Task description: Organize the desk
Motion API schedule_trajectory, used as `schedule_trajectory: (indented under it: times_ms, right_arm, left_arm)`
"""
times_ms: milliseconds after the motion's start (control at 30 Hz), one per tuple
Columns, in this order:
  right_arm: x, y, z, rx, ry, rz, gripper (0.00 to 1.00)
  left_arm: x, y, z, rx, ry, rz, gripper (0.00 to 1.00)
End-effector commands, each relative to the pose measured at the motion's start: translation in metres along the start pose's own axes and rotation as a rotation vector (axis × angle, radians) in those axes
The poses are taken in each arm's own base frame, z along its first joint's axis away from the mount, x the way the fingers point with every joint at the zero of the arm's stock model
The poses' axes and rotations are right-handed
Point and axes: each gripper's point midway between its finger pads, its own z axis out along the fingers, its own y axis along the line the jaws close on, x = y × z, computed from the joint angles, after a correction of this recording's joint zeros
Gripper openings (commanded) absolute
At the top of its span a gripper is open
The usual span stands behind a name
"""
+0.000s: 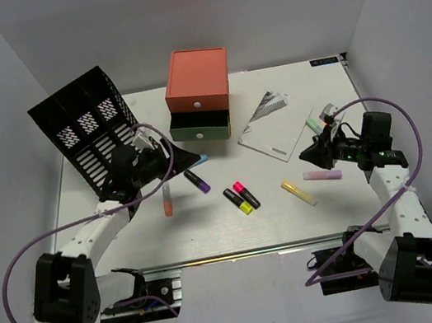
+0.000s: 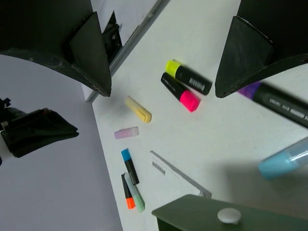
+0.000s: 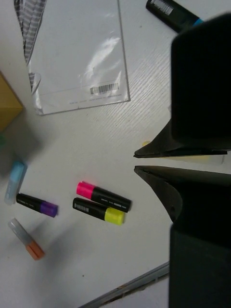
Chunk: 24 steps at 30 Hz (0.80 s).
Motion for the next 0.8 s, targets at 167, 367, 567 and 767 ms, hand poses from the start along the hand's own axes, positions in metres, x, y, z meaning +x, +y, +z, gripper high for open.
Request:
schedule_trajectory:
  times_ms: [167,367,567,767]
  right_arm:
    - [0.002,-0.001,0.012,0.006,0.17,-0.103,0.36]
    - [0.031,-0.073,0.001,0.372,0.381,-0.013,0.55]
    - [0.047,-0.119,-0.01,0.571,0.535,0.122,0.53]
    - [0.056,-0.14,-0.011,0.646,0.595,0.149,0.53]
  left_arm:
    - [-0.008,-0.006,-0.041,-0.08,-0.063,0.234,0.98]
    - [-0.025,0.002,-0.067,-0.233,-0.117,0.378,0.97]
    - [-0.036,-0.008,-0.083,-0.243,-0.179,0.456,0.94]
    - [-0.033,-0.01,-0.09,-0.259,-0.193,0.465,0.93]
